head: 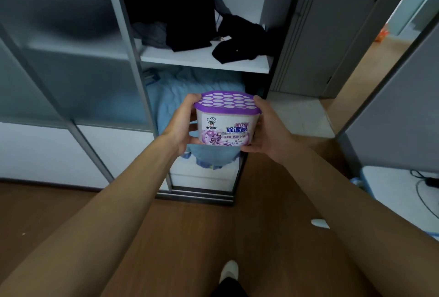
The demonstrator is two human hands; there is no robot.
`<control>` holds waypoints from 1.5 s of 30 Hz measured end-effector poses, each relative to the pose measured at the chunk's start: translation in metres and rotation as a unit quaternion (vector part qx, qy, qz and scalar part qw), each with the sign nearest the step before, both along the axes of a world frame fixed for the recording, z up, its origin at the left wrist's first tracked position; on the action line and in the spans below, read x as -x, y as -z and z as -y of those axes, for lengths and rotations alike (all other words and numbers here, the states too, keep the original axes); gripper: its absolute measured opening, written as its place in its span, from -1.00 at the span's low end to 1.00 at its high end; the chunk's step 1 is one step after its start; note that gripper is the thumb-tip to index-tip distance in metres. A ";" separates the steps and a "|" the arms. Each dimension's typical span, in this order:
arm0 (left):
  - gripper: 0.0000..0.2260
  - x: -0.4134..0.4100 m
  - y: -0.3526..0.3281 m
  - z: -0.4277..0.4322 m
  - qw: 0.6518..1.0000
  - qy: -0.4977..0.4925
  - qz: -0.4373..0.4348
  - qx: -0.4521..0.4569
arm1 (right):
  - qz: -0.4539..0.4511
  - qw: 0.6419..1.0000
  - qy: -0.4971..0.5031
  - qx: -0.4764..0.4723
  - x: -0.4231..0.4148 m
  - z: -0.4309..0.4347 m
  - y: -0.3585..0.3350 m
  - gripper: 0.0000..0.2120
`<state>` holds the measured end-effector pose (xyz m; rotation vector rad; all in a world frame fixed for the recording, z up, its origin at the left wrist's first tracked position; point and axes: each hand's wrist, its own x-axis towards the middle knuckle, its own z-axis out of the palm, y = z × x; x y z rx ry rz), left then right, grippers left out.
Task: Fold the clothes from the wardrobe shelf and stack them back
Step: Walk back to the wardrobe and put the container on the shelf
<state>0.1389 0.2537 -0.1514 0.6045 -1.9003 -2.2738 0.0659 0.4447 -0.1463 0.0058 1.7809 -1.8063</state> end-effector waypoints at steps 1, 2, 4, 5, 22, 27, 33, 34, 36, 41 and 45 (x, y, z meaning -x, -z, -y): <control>-0.67 0.010 -0.002 0.006 1.000 -0.003 0.001 0.001 | -0.006 1.000 -0.005 -0.005 0.010 0.006 -0.004 -0.40; -0.65 0.020 -0.005 0.011 1.000 -0.005 0.004 0.003 | -0.012 1.000 -0.009 -0.008 0.021 0.011 -0.009 -0.42; -0.61 0.045 -0.011 0.023 1.000 -0.011 0.007 0.006 | -0.032 0.999 -0.012 -0.009 0.044 0.022 -0.019 -0.46; -0.60 0.058 -0.014 0.028 1.000 -0.015 0.004 0.008 | -0.045 0.999 -0.012 -0.007 0.056 0.028 -0.024 -0.49; -0.57 0.265 -0.089 0.125 0.998 -0.059 -0.031 0.020 | -0.315 0.947 0.064 0.017 0.258 0.138 -0.096 -0.85; -0.60 0.328 -0.100 0.153 0.999 -0.035 -0.030 0.012 | -0.335 0.941 0.039 -0.040 0.303 0.159 -0.103 -0.55; -0.64 0.408 -0.113 0.187 0.999 0.020 -0.036 0.021 | -0.401 0.899 0.057 -0.164 0.362 0.181 -0.117 -0.40; -0.62 0.423 -0.115 0.193 0.998 0.035 -0.037 0.022 | -0.411 0.889 0.057 -0.194 0.371 0.185 -0.122 -0.40; -0.61 0.450 -0.121 0.201 0.997 0.061 -0.037 0.024 | -0.427 0.864 0.047 -0.263 0.390 0.192 -0.130 -0.40; -0.68 0.505 -0.136 0.199 0.993 0.104 -0.044 0.015 | -0.444 0.775 0.028 -0.448 0.433 0.205 -0.145 -0.27; -0.60 0.546 -0.147 0.197 0.988 0.132 -0.054 0.063 | -0.433 0.749 0.020 -0.501 0.463 0.211 -0.161 -0.25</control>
